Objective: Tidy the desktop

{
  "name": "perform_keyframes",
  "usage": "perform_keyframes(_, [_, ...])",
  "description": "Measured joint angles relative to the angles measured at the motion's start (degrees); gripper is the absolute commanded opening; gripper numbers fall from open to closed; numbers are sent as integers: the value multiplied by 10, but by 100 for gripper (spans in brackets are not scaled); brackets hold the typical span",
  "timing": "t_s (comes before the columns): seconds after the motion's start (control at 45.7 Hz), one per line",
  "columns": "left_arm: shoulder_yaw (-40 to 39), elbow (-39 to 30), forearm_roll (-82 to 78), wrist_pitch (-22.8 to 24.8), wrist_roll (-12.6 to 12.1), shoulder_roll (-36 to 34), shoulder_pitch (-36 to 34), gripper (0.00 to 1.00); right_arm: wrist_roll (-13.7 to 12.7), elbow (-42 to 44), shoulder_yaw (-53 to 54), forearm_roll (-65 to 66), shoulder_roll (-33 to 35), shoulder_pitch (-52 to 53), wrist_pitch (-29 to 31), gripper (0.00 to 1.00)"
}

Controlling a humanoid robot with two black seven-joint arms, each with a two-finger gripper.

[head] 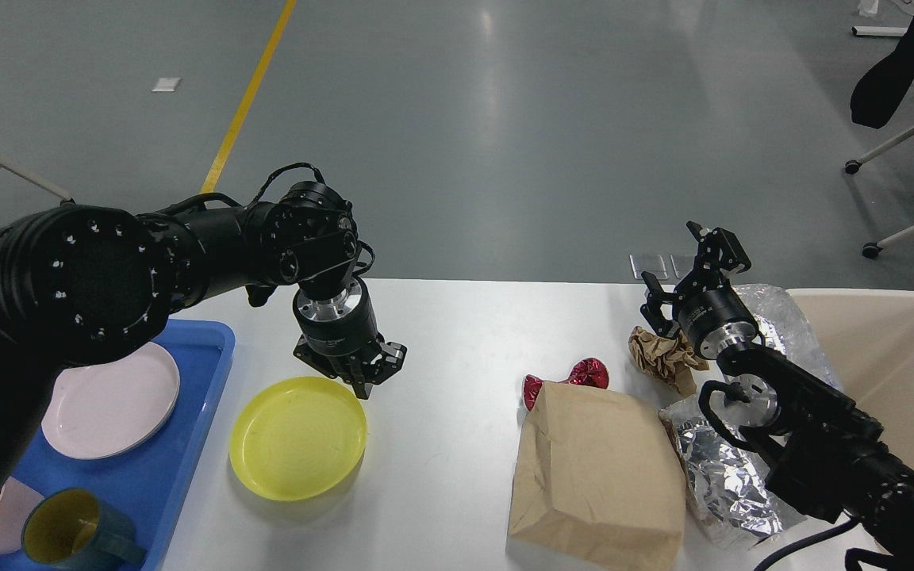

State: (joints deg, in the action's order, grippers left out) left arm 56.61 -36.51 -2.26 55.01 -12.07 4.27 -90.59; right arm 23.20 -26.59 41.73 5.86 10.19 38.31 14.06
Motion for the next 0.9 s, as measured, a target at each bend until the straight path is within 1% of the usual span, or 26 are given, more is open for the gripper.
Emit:
perform_keyframes(0.022, [1,-1,-1,0,0,0,0,39,0,0,0,0,0,0,0,100])
perform_keyframes(0.066, [2,-4,-1,0,0,0,-1,54,0,0,0,0,0,0,0,100])
perform_keyframes(0.197, [6,-19,-1,0,1,-2,-12,85,0,0,0,0,0,0,0,100])
perform_keyframes(0.219, [7,-22,-1,0,1,-2,-16,89,0,0,0,0,0,0,0,100])
perform_keyframes(0.241, [7,-24,0,0,1,-3,-19,91,0,0,0,0,0,0,0,100])
perform_keyframes(0.394, [13,-48,0,0,-1,-13,-52,95,0,0,0,0,0,0,0,100])
perform_keyframes(0.656, [34,-140,0,0,-1,-34,-161,95,0,0,0,-1,0,0,0,100])
perform_keyframes(0.897, [73,-174,-1,0,-1,-53,-238,95,0,0,0,0,0,0,0,100])
